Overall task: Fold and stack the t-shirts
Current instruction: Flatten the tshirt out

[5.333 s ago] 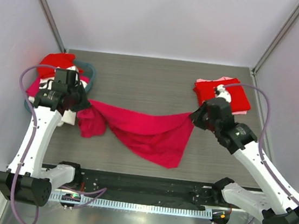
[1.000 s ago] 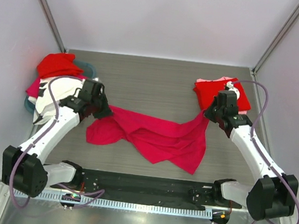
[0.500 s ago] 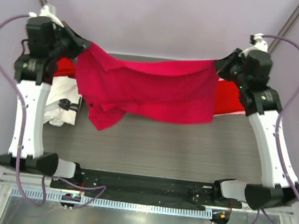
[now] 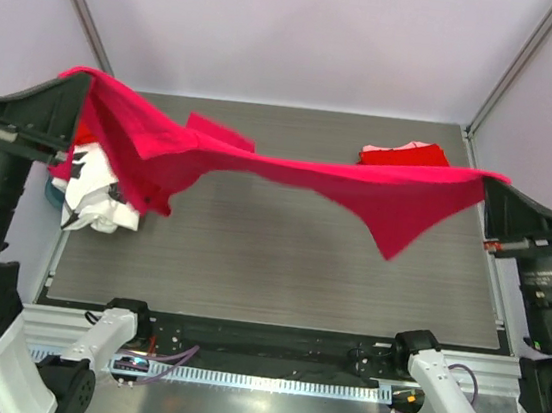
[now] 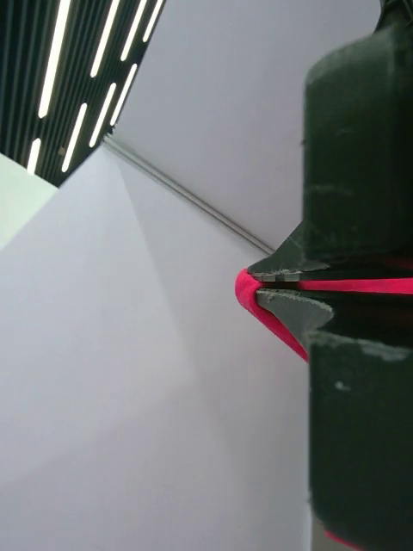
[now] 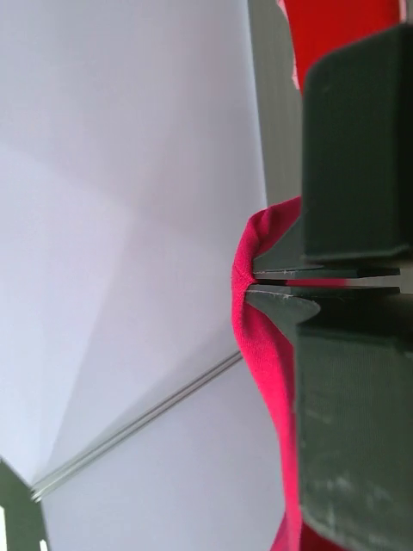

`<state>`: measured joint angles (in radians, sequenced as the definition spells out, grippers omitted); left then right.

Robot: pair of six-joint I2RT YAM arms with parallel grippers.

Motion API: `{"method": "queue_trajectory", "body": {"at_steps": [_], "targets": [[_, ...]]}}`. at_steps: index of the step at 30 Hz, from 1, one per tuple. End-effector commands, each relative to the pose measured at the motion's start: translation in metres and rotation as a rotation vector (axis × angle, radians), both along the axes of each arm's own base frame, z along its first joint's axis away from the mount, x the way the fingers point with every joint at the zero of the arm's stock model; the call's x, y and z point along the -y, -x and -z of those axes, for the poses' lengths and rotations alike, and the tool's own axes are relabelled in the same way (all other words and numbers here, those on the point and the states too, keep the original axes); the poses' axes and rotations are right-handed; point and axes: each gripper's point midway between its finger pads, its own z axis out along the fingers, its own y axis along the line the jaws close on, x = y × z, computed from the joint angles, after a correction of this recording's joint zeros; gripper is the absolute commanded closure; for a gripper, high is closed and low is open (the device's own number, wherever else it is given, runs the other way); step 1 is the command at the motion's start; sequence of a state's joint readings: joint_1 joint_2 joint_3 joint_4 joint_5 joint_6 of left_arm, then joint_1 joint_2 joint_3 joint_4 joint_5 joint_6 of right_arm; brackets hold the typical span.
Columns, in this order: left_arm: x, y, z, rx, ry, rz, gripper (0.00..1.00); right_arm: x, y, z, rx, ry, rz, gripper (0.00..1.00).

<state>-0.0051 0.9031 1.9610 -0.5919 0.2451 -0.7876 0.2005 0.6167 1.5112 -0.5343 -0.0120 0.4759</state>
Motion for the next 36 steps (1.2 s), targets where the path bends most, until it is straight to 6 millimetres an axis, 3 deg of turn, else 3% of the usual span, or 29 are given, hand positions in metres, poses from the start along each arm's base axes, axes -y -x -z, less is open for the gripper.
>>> {"method": "queue_trajectory", "body": {"at_steps": [1, 3, 5, 7, 8, 9, 11, 12, 13, 16, 17, 19, 20, 21, 22, 23, 24, 25, 26, 27, 28, 29, 30, 31, 32, 34, 36], "targets": [[-0.003, 0.023, -0.036, 0.112, 0.016, -0.014, 1.0, 0.01, 0.006, -0.017, 0.024, -0.044, 0.043, 0.99], [-0.008, 0.027, -0.044, 0.132, 0.03, -0.036, 1.0, 0.008, 0.007, -0.024, 0.022, -0.04, 0.031, 0.99], [-0.01, 0.002, -0.034, 0.063, 0.038, -0.049, 1.0, 0.002, -0.012, -0.018, -0.034, -0.033, 0.018, 0.99], [-0.003, -0.039, -0.003, -0.073, 0.025, -0.011, 1.0, -0.004, -0.035, -0.001, -0.108, -0.036, 0.011, 0.99], [0.003, -0.053, 0.013, -0.133, 0.018, 0.019, 1.0, -0.007, -0.049, 0.018, -0.171, -0.031, 0.013, 0.99], [0.007, -0.082, 0.047, -0.237, 0.014, 0.043, 1.0, -0.009, -0.06, 0.031, -0.213, -0.029, 0.012, 0.99], [0.012, -0.119, 0.09, -0.368, 0.017, 0.07, 1.0, -0.015, -0.085, 0.062, -0.311, -0.031, 0.009, 0.99], [0.014, -0.134, 0.11, -0.424, 0.016, 0.081, 1.0, -0.026, -0.097, 0.087, -0.378, -0.016, -0.034, 0.99], [0.013, -0.155, 0.149, -0.523, 0.018, 0.077, 1.0, -0.03, -0.108, 0.101, -0.421, -0.013, -0.041, 0.99], [0.004, -0.196, 0.201, -0.623, 0.041, 0.018, 1.0, -0.042, -0.152, 0.149, -0.56, -0.003, -0.051, 0.99], [0.002, -0.216, 0.209, -0.635, 0.043, 0.007, 1.0, -0.047, -0.175, 0.167, -0.615, 0.005, -0.05, 0.99], [-0.002, -0.238, 0.215, -0.655, 0.039, -0.018, 1.0, -0.049, -0.198, 0.17, -0.633, 0.013, -0.041, 0.99], [-0.002, -0.244, 0.189, -0.605, 0.033, -0.018, 1.0, -0.052, -0.211, 0.171, -0.64, 0.02, -0.039, 0.99], [-0.013, -0.273, 0.203, -0.654, 0.043, -0.042, 1.0, -0.055, -0.233, 0.166, -0.643, 0.024, -0.035, 0.99], [-0.015, -0.284, 0.197, -0.649, 0.052, -0.023, 1.0, -0.055, -0.246, 0.164, -0.648, 0.022, -0.035, 0.99], [-0.015, -0.286, 0.152, -0.553, 0.057, -0.004, 1.0, -0.055, -0.256, 0.134, -0.588, 0.009, -0.042, 0.99], [-0.017, -0.316, 0.166, -0.592, 0.082, 0.008, 1.0, -0.059, -0.279, 0.144, -0.623, -0.005, -0.051, 0.99], [-0.02, -0.324, 0.15, -0.555, 0.087, 0.01, 1.0, -0.052, -0.291, 0.136, -0.611, -0.024, -0.046, 0.99], [-0.021, -0.327, 0.113, -0.457, 0.089, 0.017, 1.0, -0.055, -0.295, 0.101, -0.539, -0.038, -0.085, 0.99], [-0.021, -0.332, 0.096, -0.417, 0.111, 0.033, 1.0, -0.054, -0.305, 0.095, -0.53, -0.053, -0.094, 0.99], [-0.023, -0.358, 0.108, -0.436, 0.131, 0.047, 1.0, -0.055, -0.324, 0.102, -0.551, -0.075, -0.106, 0.99], [-0.026, -0.362, 0.095, -0.394, 0.149, 0.078, 1.0, -0.053, -0.327, 0.076, -0.496, -0.088, -0.136, 0.99], [-0.025, -0.355, 0.068, -0.321, 0.159, 0.113, 1.0, -0.052, -0.332, 0.071, -0.487, -0.097, -0.148, 0.99], [-0.035, -0.368, 0.072, -0.336, 0.232, 0.14, 1.0, -0.053, -0.344, 0.077, -0.501, -0.113, -0.166, 0.99], [-0.037, -0.368, 0.056, -0.262, 0.241, 0.175, 1.0, -0.049, -0.346, 0.06, -0.456, -0.117, -0.178, 0.99], [-0.041, -0.37, 0.058, -0.255, 0.259, 0.214, 1.0, -0.053, -0.351, 0.06, -0.45, -0.109, -0.223, 0.99], [-0.04, -0.367, 0.065, -0.265, 0.224, 0.199, 1.0, -0.05, -0.359, 0.08, -0.49, -0.1, -0.224, 0.99]]}}
